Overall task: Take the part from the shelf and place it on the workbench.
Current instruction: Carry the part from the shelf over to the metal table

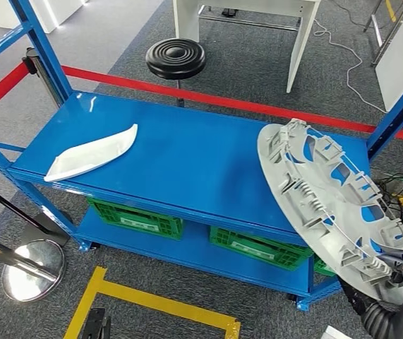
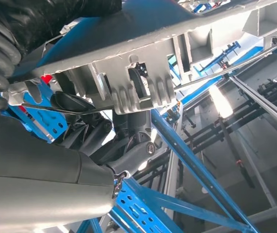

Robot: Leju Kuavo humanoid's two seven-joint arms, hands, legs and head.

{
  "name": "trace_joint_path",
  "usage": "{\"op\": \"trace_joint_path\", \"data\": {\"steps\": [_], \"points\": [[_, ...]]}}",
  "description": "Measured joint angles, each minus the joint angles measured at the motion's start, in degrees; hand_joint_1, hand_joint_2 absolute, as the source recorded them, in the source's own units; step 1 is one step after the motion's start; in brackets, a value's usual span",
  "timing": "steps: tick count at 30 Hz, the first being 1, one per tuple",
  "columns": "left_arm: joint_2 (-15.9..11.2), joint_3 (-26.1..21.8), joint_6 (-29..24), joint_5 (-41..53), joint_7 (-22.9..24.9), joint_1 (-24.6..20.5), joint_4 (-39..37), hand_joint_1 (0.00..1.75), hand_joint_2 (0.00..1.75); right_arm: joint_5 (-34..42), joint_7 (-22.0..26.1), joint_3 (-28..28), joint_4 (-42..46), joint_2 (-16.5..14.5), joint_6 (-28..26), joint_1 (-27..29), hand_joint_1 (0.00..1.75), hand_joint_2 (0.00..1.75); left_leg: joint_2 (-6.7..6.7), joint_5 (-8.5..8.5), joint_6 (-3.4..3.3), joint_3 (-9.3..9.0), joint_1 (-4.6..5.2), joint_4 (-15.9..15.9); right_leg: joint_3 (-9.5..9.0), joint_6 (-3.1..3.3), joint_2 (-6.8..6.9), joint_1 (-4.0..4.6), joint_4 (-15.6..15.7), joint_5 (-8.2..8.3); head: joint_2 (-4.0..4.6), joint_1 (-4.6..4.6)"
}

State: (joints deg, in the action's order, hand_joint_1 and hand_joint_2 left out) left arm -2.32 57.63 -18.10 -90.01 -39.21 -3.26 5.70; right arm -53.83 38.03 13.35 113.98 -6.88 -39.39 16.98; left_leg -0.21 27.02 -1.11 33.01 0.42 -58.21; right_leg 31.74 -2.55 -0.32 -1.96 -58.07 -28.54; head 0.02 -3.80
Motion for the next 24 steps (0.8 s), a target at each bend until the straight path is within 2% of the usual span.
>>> {"op": "trace_joint_path", "data": {"steps": [12, 24], "points": [[-0.01, 0.04, 0.00, 0.00, 0.00, 0.00, -0.01, 0.00, 0.00, 0.25, -1.07, 0.26, -0.09, 0.04, 0.00, 0.00, 1.75, 1.75, 0.00, -0.03, 0.05, 0.01, -0.11, 0.02, 0.00, 0.02, 0.00, 0.11, -0.04, -0.01, 0.00, 0.00], [-0.01, 0.09, 0.01, 0.00, 0.00, 0.01, 0.00, 0.00, 0.00, 1.40, -2.75, 1.91, -0.11, 1.37, 0.00, -0.02, 1.75, 1.75, 0.00, -0.03, 0.05, 0.02, -0.11, 0.01, 0.00, 0.02, 0.00, 0.11, -0.04, -0.01, 0.00, 0.00]]}}
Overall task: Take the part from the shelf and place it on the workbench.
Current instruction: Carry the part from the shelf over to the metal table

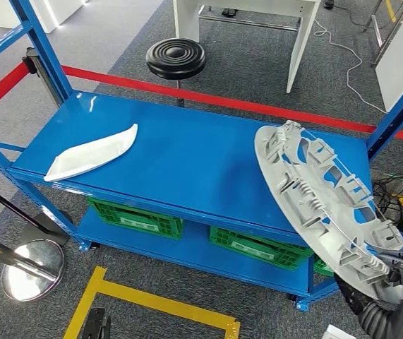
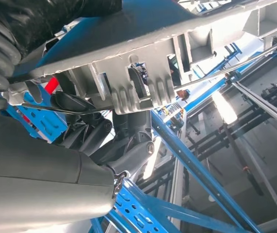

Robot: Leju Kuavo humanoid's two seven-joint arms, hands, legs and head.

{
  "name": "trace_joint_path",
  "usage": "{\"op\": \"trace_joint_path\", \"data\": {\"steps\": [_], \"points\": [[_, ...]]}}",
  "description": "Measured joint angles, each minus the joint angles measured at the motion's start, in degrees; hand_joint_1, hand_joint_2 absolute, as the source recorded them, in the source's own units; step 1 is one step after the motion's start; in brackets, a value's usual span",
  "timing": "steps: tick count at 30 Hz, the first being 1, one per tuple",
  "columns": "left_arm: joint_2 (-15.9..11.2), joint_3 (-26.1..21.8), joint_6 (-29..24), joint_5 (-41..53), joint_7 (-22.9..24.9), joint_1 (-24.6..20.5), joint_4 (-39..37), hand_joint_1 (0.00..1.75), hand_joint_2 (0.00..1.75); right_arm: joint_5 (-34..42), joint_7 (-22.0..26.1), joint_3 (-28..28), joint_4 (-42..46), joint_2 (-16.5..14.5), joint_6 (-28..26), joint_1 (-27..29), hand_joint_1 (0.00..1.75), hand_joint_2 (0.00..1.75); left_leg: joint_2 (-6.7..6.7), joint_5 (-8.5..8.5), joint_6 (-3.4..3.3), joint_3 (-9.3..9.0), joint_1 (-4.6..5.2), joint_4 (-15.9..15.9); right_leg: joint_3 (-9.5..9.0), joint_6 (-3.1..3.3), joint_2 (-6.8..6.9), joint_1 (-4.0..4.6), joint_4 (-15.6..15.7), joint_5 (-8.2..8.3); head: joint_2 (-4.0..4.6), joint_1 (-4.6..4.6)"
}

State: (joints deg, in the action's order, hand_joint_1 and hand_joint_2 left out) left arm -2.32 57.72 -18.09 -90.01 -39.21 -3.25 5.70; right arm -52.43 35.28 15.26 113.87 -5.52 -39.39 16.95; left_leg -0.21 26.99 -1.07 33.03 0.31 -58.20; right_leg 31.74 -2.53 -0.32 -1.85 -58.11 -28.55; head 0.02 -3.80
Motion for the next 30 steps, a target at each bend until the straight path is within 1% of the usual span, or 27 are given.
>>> {"op": "trace_joint_path", "data": {"steps": [5, 8, 11, 12, 13, 14, 15, 17, 18, 19, 20, 21, 22, 23, 24, 25, 26, 28, 29, 30], "points": [[0.00, 0.01, -0.01, 0.00, 0.00, 0.00, -0.01, 0.00, 0.00, 0.08, -0.14, 0.07, 0.00, 0.21, 0.00, 0.00, 1.75, 1.75, 0.00, 0.00, 0.00, 0.00, 0.00, 0.00, 0.00, 0.00, 0.00, 0.00, 0.00, 0.00, 0.01, 0.00], [-0.07, 0.01, 0.00, 0.00, -0.01, 0.00, -0.02, 0.00, 0.00, 0.45, -0.74, 0.44, -0.06, 0.49, 0.00, -0.07, 1.75, 1.75, -0.02, 0.10, -0.16, 0.08, 0.20, -0.26, -0.02, -0.21, 0.02, -0.15, 0.13, 0.12, 0.01, -0.02], [-0.19, 0.03, -0.01, 0.00, -0.02, 0.00, -0.02, 0.00, 0.00, 0.53, -1.14, 0.92, -0.21, 0.75, 0.00, -0.13, 1.75, 1.75, -0.02, 0.09, -0.49, 0.14, 0.41, -0.28, -0.05, -0.60, 0.01, -0.36, 0.32, 0.29, 0.01, -0.04], [-0.22, 0.03, -0.01, 0.00, -0.02, -0.01, -0.02, 0.00, 0.00, 0.52, -1.17, 1.07, -0.24, 0.80, 0.00, -0.13, 1.75, 1.75, 0.02, -0.13, -0.77, 0.03, 0.31, 0.08, 0.00, -0.79, -0.01, -0.43, 0.34, 0.24, 0.01, -0.03], [-0.21, 0.03, -0.01, 0.00, -0.02, -0.02, -0.01, 0.00, 0.00, 0.52, -1.19, 1.19, -0.25, 0.90, 0.00, -0.13, 1.75, 1.75, 0.12, -0.38, -1.11, -0.14, 0.21, 0.56, 0.24, -0.87, 0.01, -0.43, -0.01, -0.15, 0.01, -0.01], [-0.20, 0.04, -0.01, 0.00, -0.02, -0.04, -0.01, 0.00, 0.00, 0.54, -1.19, 1.31, -0.27, 1.03, 0.00, -0.16, 1.75, 1.75, 0.24, -0.65, -1.46, -0.30, 0.10, 1.04, 0.89, -0.85, 0.03, -0.38, -1.30, -1.10, 0.01, 0.05], [-0.17, 0.04, -0.01, 0.00, -0.02, -0.05, -0.01, 0.00, 0.00, 0.56, -1.19, 1.38, -0.29, 1.19, 0.00, -0.20, 1.75, 1.75, 0.37, -0.87, -1.74, -0.43, 0.01, 1.41, 2.13, -0.75, 0.06, -0.32, -3.88, -2.65, 0.01, 0.10], [-0.16, 0.05, -0.01, 0.00, -0.02, -0.05, -0.02, 0.00, 0.00, 0.60, -1.18, 1.44, -0.35, 1.52, 0.00, -0.26, 1.75, 1.75, 0.54, -0.94, -1.94, -0.41, 0.22, 1.49, 5.74, -0.53, 0.11, -0.16, -11.63, -6.33, 0.00, 0.16], [-0.16, 0.05, 0.00, 0.00, -0.02, -0.03, -0.02, 0.00, 0.00, 0.61, -1.18, 1.45, -0.40, 1.66, 0.00, -0.26, 1.75, 1.75, 0.60, -0.93, -1.95, -0.41, 0.32, 1.47, 7.24, -0.48, 0.11, -0.11, -14.80, -7.36, 0.00, 0.15], [-0.16, 0.06, 0.01, 0.00, -0.02, -0.02, -0.02, 0.00, 0.00, 0.61, -1.18, 1.45, -0.45, 1.80, 0.00, -0.25, 1.75, 1.75, 0.63, -0.91, -1.93, -0.43, 0.40, 1.45, 7.91, -0.39, 0.13, -0.05, -16.13, -7.31, 0.00, 0.15], [-0.14, 0.07, 0.02, 0.00, -0.02, -0.03, -0.02, 0.00, 0.00, 0.62, -1.19, 1.46, -0.50, 1.96, 0.00, -0.25, 1.75, 1.75, 0.65, -0.87, -1.88, -0.47, 0.44, 1.42, 7.43, -0.24, 0.17, 0.03, -15.06, -6.10, 0.00, 0.16], [-0.10, 0.07, 0.04, 0.00, -0.02, -0.04, -0.02, 0.00, 0.00, 0.64, -1.20, 1.46, -0.54, 2.09, 0.00, -0.25, 1.75, 1.75, 0.65, -0.80, -1.77, -0.56, 0.44, 1.36, 5.86, -0.05, 0.32, 0.09, -11.83, -4.04, 0.00, 0.18], [-0.07, 0.07, 0.05, 0.00, -0.02, -0.02, -0.02, 0.00, 0.00, 0.67, -1.21, 1.47, -0.56, 2.19, 0.00, -0.29, 1.75, 1.75, 0.66, -0.69, -1.59, -0.62, 0.44, 1.26, 3.85, 0.16, 0.73, 0.17, -7.70, -2.23, 0.01, 0.18], [-0.04, 0.07, 0.05, 0.00, -0.02, -0.02, -0.02, 0.00, 0.00, 0.69, -1.24, 1.50, -0.58, 2.26, 0.00, -0.36, 1.75, 1.75, 0.66, -0.55, -1.31, -0.59, 0.55, 1.02, 2.02, 0.38, 1.15, 0.29, -3.99, -0.94, 0.01, 0.19], [-0.04, 0.07, 0.05, 0.00, -0.02, 0.02, -0.02, 0.00, 0.00, 0.72, -1.25, 1.56, -0.60, 2.28, 0.00, -0.43, 1.75, 1.75, 0.69, -0.48, -0.97, -0.50, 0.65, 0.79, 0.77, 0.61, 1.45, 0.41, -1.56, -0.32, 0.01, 0.13], [-0.05, 0.07, 0.04, 0.00, -0.02, 0.07, -0.02, 0.00, 0.00, 0.76, -1.26, 1.61, -0.62, 2.31, 0.00, -0.48, 1.75, 1.75, 0.79, -0.46, -0.64, -0.38, 0.73, 0.61, 0.29, 0.81, 1.58, 0.57, -0.61, -0.36, 0.01, 0.07], [-0.07, 0.07, 0.04, 0.00, -0.02, 0.09, -0.02, 0.00, 0.00, 0.81, -1.27, 1.68, -0.63, 2.32, 0.00, -0.51, 1.75, 1.75, 0.94, -0.50, -0.34, -0.28, 0.77, 0.49, 0.25, 1.02, 1.40, 0.70, -0.51, -0.33, 0.00, 0.02], [-0.16, 0.07, 0.04, 0.00, -0.02, 0.10, -0.02, 0.00, 0.00, 0.90, -1.30, 1.75, -0.63, 2.35, 0.00, -0.51, 1.75, 1.75, 1.08, -0.14, 0.28, -0.19, 0.61, 0.21, 0.28, 1.59, 1.03, 0.58, -0.46, -0.07, 0.01, -0.05], [-0.19, 0.07, 0.04, 0.00, -0.02, 0.08, -0.02, 0.00, 0.00, 0.92, -1.34, 1.77, -0.63, 2.36, 0.00, -0.54, 1.75, 1.75, 0.99, 0.73, 0.65, 0.18, 0.48, -0.81, 0.27, 1.93, 0.93, 0.46, -0.37, 0.04, 0.02, -0.13], [-0.20, 0.07, 0.04, 0.00, -0.02, 0.06, -0.02, 0.00, 0.00, 0.84, -1.39, 1.78, -0.63, 2.37, 0.00, -0.57, 1.75, 1.75, 0.86, 2.28, 1.07, 1.11, 0.32, -3.14, 0.25, 2.24, 0.87, 0.32, -0.28, 0.13, 0.02, -0.19]]}}
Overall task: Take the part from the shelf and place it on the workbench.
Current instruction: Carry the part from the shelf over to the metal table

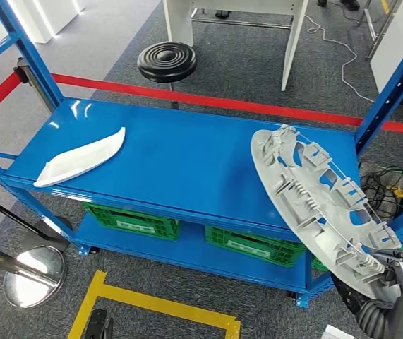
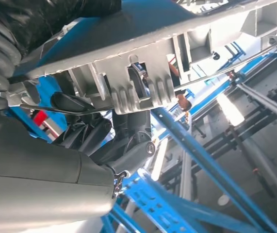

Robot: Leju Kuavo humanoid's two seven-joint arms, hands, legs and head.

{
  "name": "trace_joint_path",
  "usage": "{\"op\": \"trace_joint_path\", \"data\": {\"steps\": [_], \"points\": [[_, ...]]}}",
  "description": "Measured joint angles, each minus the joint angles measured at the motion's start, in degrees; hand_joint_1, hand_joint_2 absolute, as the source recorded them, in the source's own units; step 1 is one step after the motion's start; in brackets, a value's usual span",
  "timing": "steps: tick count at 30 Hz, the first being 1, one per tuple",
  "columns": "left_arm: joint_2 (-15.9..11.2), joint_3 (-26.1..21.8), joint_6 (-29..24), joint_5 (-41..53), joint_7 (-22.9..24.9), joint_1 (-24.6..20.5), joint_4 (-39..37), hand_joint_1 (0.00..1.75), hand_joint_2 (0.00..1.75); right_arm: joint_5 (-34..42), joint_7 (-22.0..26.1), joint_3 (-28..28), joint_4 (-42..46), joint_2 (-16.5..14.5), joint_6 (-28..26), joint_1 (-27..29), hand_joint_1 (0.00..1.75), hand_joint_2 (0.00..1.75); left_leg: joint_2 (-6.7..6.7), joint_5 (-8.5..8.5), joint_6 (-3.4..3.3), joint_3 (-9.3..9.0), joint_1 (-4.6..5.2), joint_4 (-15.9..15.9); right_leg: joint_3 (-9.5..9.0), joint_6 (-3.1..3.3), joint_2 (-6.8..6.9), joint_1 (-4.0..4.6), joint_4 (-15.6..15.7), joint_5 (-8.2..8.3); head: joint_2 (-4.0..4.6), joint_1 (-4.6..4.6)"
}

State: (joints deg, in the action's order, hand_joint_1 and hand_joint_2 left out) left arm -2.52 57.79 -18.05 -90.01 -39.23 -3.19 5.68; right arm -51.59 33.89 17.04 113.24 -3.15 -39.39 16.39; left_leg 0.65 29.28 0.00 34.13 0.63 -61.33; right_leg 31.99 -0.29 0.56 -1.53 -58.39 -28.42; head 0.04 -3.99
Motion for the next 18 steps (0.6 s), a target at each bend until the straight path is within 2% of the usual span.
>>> {"op": "trace_joint_path", "data": {"steps": [2, 3, 4, 5, 6, 7, 9, 10, 13, 14, 16, 17, 18], "points": [[0.04, 0.00, 0.00, 0.00, 0.00, 0.02, 0.00, 0.00, 0.00, -0.35, -0.03, 0.01, 0.00, 0.01, 0.00, -0.01, 1.75, 1.75, -0.17, 3.95, 0.67, 3.22, -0.42, -7.69, 0.05, 0.35, -0.14, -0.05, -0.01, 0.01, -0.01, -0.11], [0.04, 0.01, 0.00, 0.00, 0.00, 0.06, 0.00, 0.00, 0.00, -0.60, 0.04, 0.01, -0.01, 0.01, 0.00, 0.02, 1.75, 1.75, -0.18, 5.31, 0.89, 4.77, -0.63, -11.30, 0.05, 0.39, -0.25, -0.06, -0.02, 0.01, -0.02, -0.10], [0.03, 0.01, 0.00, 0.00, 0.00, 0.09, 0.00, 0.00, 0.00, -0.85, 0.17, 0.00, -0.01, 0.01, 0.00, 0.06, 1.75, 1.75, -0.19, 5.55, 1.05, 5.54, -0.80, -13.13, 0.02, 0.40, -0.38, -0.08, -0.03, 0.00, -0.02, -0.11], [0.01, 0.02, 0.00, 0.00, 0.00, 0.11, 0.00, 0.00, 0.00, -1.11, 0.35, -0.01, -0.02, 0.01, 0.00, 0.09, 1.75, 1.75, -0.19, 4.63, 1.14, 5.29, -0.97, -12.70, -0.04, 0.37, -0.53, -0.11, -0.04, -0.02, -0.02, -0.11], [-0.03, 0.03, 0.01, 0.00, 0.00, 0.12, 0.00, 0.00, 0.00, -1.35, 0.56, -0.02, -0.02, 0.00, 0.00, 0.11, 1.75, 1.75, -0.20, 2.70, 1.18, 3.95, -1.13, -9.89, -0.16, 0.31, -0.68, -0.16, -0.04, -0.06, -0.02, -0.11], [-0.06, 0.03, 0.01, 0.00, 0.00, 0.11, 0.00, 0.00, 0.00, -1.56, 0.78, -0.04, -0.01, -0.02, 0.00, 0.11, 1.75, 1.75, -0.24, 0.43, 1.17, 1.97, -1.27, -5.69, -0.28, 0.20, -0.82, -0.21, -0.05, -0.12, -0.02, -0.11], [-0.09, 0.04, 0.04, 0.00, 0.04, 0.05, 0.00, 0.00, 0.00, -1.77, 1.14, -0.08, 0.01, -0.09, 0.00, 0.09, 1.75, 1.75, -0.47, -2.05, 0.98, -1.40, -1.25, 1.46, -0.28, -0.35, -1.09, -0.09, -0.15, -0.20, -0.02, -0.10], [-0.05, 0.03, 0.09, 0.00, 0.08, 0.02, 0.00, 0.00, 0.00, -1.80, 1.27, -0.10, 0.02, -0.11, 0.00, 0.08, 1.75, 1.75, -0.58, -2.29, 0.95, -2.11, -1.24, 3.20, -0.14, -0.51, -1.18, 0.03, -0.28, -0.29, -0.02, -0.06], [0.04, 0.02, 0.23, 0.00, 0.22, 0.11, 0.00, 0.00, 0.00, -1.81, 1.45, -0.13, 0.01, -0.13, 0.00, 0.18, 1.75, 1.75, -0.68, -2.11, 0.86, -2.15, -1.13, 3.93, 0.06, -0.34, -1.20, 0.07, -0.31, -0.28, -0.01, 0.02], [-0.02, 0.02, 0.25, 0.00, 0.26, 0.15, 0.00, 0.00, 0.00, -1.81, 1.48, -0.13, 0.01, -0.13, 0.00, 0.21, 1.75, 1.75, -0.72, -2.04, 0.52, -2.10, -0.91, 3.76, -0.05, -0.67, -1.12, -0.11, 0.04, -0.07, -0.02, 0.01], [-0.14, -0.02, 0.27, 0.00, 0.31, 0.07, 0.00, 0.00, 0.00, -1.81, 1.52, -0.13, 0.01, -0.15, 0.00, 0.12, 1.75, 1.75, -0.74, -2.12, -0.48, -2.05, -0.68, 3.83, -0.24, -1.87, -1.08, -0.39, 0.65, 0.25, -0.02, -0.03], [-0.17, -0.05, 0.29, 0.00, 0.34, 0.00, 0.00, 0.00, 0.00, -1.81, 1.52, -0.14, 0.02, -0.16, 0.00, 0.08, 1.75, 1.75, -0.66, -2.30, -1.04, -2.12, -0.68, 4.10, -0.09, -2.40, -1.04, -0.49, 0.61, 0.08, -0.02, -0.01], [-0.13, -0.09, 0.31, 0.00, 0.36, -0.06, 0.00, 0.00, 0.00, -1.81, 1.53, -0.14, 0.03, -0.16, 0.00, 0.04, 1.75, 1.75, -0.55, -2.55, -1.48, -2.24, -0.82, 4.54, 0.43, -2.59, -1.03, -0.45, -0.36, -0.70, -0.02, 0.04]]}}
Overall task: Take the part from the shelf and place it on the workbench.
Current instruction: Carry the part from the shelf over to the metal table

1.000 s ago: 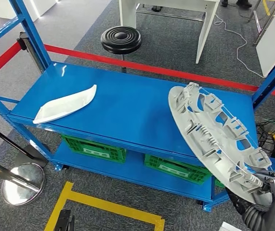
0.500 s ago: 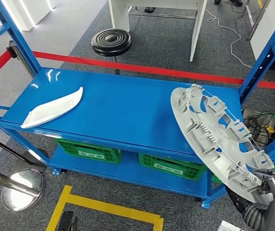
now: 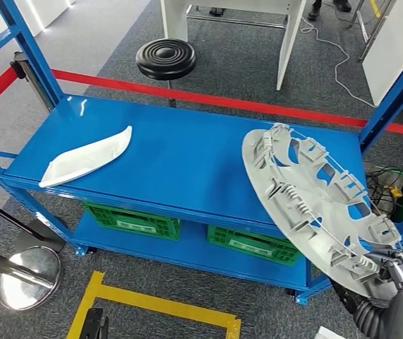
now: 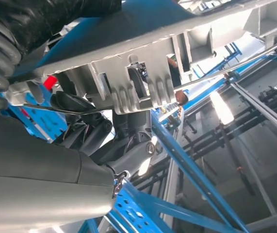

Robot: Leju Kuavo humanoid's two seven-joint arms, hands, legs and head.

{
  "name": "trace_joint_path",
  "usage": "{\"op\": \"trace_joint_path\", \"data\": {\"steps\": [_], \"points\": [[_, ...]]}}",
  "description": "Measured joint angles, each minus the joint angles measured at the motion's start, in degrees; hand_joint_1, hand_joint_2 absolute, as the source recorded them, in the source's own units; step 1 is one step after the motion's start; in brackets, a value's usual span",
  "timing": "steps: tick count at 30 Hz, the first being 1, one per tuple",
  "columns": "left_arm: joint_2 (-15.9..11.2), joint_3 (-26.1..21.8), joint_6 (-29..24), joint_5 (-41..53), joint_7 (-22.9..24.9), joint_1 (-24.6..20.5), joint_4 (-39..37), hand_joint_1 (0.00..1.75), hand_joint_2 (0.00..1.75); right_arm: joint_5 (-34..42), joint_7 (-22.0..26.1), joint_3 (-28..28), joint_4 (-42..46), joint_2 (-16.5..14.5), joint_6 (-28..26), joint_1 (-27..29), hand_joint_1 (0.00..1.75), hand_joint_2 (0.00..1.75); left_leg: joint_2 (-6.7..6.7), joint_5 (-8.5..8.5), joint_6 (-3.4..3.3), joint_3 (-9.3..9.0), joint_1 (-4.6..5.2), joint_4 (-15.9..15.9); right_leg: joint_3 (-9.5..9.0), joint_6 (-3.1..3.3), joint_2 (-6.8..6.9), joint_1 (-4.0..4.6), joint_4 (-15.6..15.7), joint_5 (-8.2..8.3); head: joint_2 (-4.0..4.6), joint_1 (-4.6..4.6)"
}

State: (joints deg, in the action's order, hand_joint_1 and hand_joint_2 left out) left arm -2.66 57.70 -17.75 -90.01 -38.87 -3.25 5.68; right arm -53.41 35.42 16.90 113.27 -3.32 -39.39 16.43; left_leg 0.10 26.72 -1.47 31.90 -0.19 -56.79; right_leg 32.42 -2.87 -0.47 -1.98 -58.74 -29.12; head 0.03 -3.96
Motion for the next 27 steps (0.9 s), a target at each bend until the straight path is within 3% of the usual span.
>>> {"op": "trace_joint_path", "data": {"steps": [1, 3, 4, 5, 6, 9, 11, 13, 15, 17, 19, 20, 21, 22, 24, 25, 27], "points": [[0.03, -0.04, 0.01, 0.00, 0.03, -0.04, 0.00, 0.00, 0.00, 0.01, -0.01, -0.01, 0.01, -0.01, 0.00, -0.01, 1.75, 1.75, 0.11, -0.22, -0.34, -0.10, -0.12, 0.37, 1.09, -0.01, 0.04, 0.05, -2.25, -1.41, -0.01, 0.08], [0.11, -0.08, 0.02, 0.00, 0.09, -0.03, 0.00, 0.00, 0.00, 0.03, -0.01, -0.01, -0.02, 0.00, 0.00, 0.03, 1.75, 1.75, 0.29, -0.32, -0.65, -0.06, -0.07, 0.48, 4.59, 0.07, 0.13, 0.13, -9.67, -5.11, 0.00, 0.14], [0.13, -0.09, 0.02, 0.00, 0.11, -0.01, 0.00, 0.00, 0.00, 0.04, -0.01, -0.01, -0.03, 0.01, 0.00, 0.08, 1.75, 1.75, 0.35, -0.31, -0.67, -0.01, -0.01, 0.44, 6.20, 0.06, 0.13, 0.15, -13.11, -6.34, 0.01, 0.13], [0.15, -0.10, 0.02, 0.00, 0.12, 0.01, 0.00, 0.00, 0.00, 0.05, -0.01, -0.01, -0.04, 0.01, 0.00, 0.12, 1.75, 1.75, 0.39, -0.29, -0.66, 0.00, 0.04, 0.40, 7.02, 0.05, 0.14, 0.16, -14.87, -6.57, 0.01, 0.13], [0.16, -0.11, 0.02, 0.00, 0.12, 0.01, 0.00, 0.00, 0.00, 0.05, -0.01, -0.01, -0.04, 0.01, 0.00, 0.14, 1.75, 1.75, 0.40, -0.25, -0.60, -0.01, 0.04, 0.32, 6.71, 0.08, 0.18, 0.16, -14.25, -5.58, 0.01, 0.13], [0.24, -0.13, 0.02, 0.00, 0.12, 0.01, -0.01, 0.00, 0.00, 0.05, -0.01, -0.01, -0.08, 0.01, 0.00, 0.07, 1.75, 1.75, 0.29, 0.15, 0.09, 0.03, 0.08, -0.31, 1.42, 0.37, 0.59, 0.22, -3.63, -0.48, -0.01, 0.19], [0.23, -0.13, 0.02, 0.00, 0.12, 0.03, -0.02, 0.00, 0.00, 0.05, -0.01, -0.01, -0.12, -0.02, 0.00, 0.02, 1.75, 1.75, 0.23, 0.27, 0.79, 0.33, 0.25, -0.81, -0.41, 0.78, 0.67, 0.40, -0.12, 0.13, -0.01, 0.09], [0.20, -0.16, 0.00, 0.00, 0.12, 0.01, -0.02, 0.00, 0.00, 0.03, -0.04, -0.04, -0.15, -0.05, 0.00, 0.11, 1.75, 1.75, 0.23, 0.17, 1.36, 0.52, 0.23, -0.95, -0.39, 1.35, 0.49, 0.51, -0.21, 0.10, -0.01, -0.02], [0.17, -0.23, -0.02, 0.00, 0.12, -0.03, -0.02, 0.00, 0.00, 0.02, -0.11, -0.08, -0.16, -0.07, 0.00, 0.15, 1.75, 1.75, 0.21, 1.12, 1.92, 0.92, 0.07, -1.97, -0.38, 2.03, 0.53, 0.39, -0.08, 0.26, -0.01, -0.09], [0.19, -0.29, -0.02, 0.00, 0.12, -0.03, -0.02, 0.00, 0.00, 0.03, -0.17, -0.09, -0.16, -0.09, 0.00, 0.14, 1.75, 1.75, 0.17, 4.38, 2.43, 3.20, -0.09, -7.36, -0.44, 2.70, 0.64, 0.33, 0.05, 0.34, -0.01, -0.20], [0.22, -0.35, -0.03, 0.00, 0.13, 0.02, -0.02, 0.00, 0.00, 0.03, -0.21, -0.09, -0.17, -0.09, 0.00, 0.14, 1.75, 1.75, 0.17, 7.76, 2.66, 6.67, -0.19, -15.23, -0.43, 3.01, 0.66, 0.50, 0.04, 0.31, -0.01, -0.23], [0.22, -0.38, -0.04, 0.00, 0.17, 0.04, -0.02, 0.00, 0.00, 0.03, -0.24, -0.08, -0.18, -0.09, 0.00, 0.15, 1.75, 1.75, 0.17, 8.18, 2.66, 7.66, -0.20, -17.46, -0.47, 3.05, 0.62, 0.59, 0.04, 0.29, 0.00, -0.22], [0.20, -0.42, -0.05, 0.00, 0.22, 0.06, -0.02, 0.00, 0.00, 0.03, -0.26, -0.08, -0.19, -0.09, 0.00, 0.15, 1.75, 1.75, 0.16, 7.45, 2.56, 7.70, -0.20, -17.52, -0.56, 3.07, 0.55, 0.66, 0.04, 0.27, 0.00, -0.23], [0.19, -0.46, -0.06, 0.00, 0.27, 0.07, -0.02, 0.00, 0.00, 0.03, -0.28, -0.07, -0.19, -0.09, 0.00, 0.15, 1.75, 1.75, 0.16, 5.62, 2.37, 6.61, -0.19, -15.15, -0.70, 3.08, 0.47, 0.72, 0.04, 0.23, 0.00, -0.22], [0.15, -0.63, -0.07, 0.00, 0.32, 0.06, -0.02, 0.00, 0.00, -0.03, -0.32, -0.07, -0.19, -0.09, 0.00, 0.11, 1.75, 1.75, 0.06, 1.60, 1.82, 2.91, -0.08, -7.18, -0.94, 2.92, 0.33, 0.88, 0.02, 0.08, 0.01, -0.20], [0.14, -0.81, -0.07, 0.00, 0.33, 0.03, -0.02, 0.00, 0.00, -0.06, -0.34, -0.07, -0.19, -0.09, 0.00, 0.08, 1.75, 1.75, 0.01, 0.56, 1.59, 1.43, 0.01, -3.86, -0.90, 2.74, 0.26, 0.98, -0.06, 0.03, 0.00, -0.19], [0.11, -1.20, -0.07, -0.01, 0.36, 0.00, -0.02, 0.00, 0.00, -0.10, -0.40, -0.06, -0.19, -0.09, 0.00, 0.01, 1.75, 1.75, -0.07, 0.57, 1.34, 0.57, 0.25, -1.55, -0.56, 2.22, 0.19, 1.07, -0.13, 0.08, 0.00, -0.15]]}}
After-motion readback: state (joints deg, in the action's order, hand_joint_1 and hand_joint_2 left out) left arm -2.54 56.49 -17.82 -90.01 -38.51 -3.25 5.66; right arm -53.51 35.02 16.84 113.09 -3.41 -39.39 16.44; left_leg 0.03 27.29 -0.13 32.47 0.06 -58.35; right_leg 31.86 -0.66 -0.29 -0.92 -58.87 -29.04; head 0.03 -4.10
